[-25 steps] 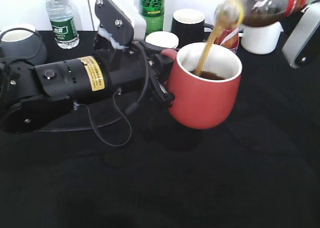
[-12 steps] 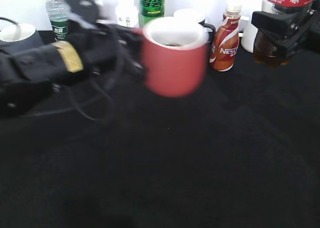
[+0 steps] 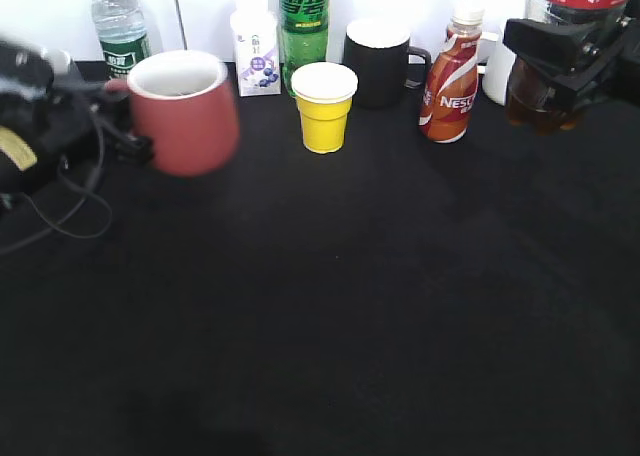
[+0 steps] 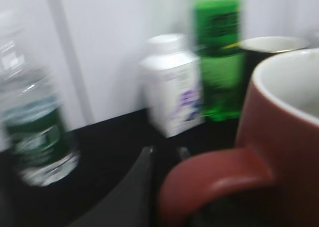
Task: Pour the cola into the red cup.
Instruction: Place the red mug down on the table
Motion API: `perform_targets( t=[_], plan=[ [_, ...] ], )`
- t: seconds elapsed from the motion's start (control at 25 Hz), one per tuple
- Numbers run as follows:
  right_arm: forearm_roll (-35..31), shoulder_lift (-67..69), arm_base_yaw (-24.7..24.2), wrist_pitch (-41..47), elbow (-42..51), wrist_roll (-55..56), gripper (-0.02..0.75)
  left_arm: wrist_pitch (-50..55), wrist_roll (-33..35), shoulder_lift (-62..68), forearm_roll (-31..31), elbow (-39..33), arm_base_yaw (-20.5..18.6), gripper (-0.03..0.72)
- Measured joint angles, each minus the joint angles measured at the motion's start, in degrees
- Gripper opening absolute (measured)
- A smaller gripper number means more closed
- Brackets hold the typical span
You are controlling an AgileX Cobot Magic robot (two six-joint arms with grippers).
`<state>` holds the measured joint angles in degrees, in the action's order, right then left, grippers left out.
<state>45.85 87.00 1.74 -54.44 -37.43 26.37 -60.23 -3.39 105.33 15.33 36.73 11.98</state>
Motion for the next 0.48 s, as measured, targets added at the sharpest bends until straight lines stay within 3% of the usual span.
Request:
perform_targets(
  t=[0.12,0.32,0.48],
  plan=[
    [0.0,0.0,0.0,-0.1,0.0,0.0,0.417,-3.8,0.6,7.8,-3.6,3.0,-0.6,0.077],
    [0.0,0.0,0.0,-0.1,0.0,0.0,0.417,-3.9,0.7,18.3,-4.1,13.3,-0.8,0.077],
    [-0.1,0.0,0.0,0.0,0.0,0.0,0.417,-4.6,0.4,20.5,-2.1,15.4,-2.9,0.078]
  ],
)
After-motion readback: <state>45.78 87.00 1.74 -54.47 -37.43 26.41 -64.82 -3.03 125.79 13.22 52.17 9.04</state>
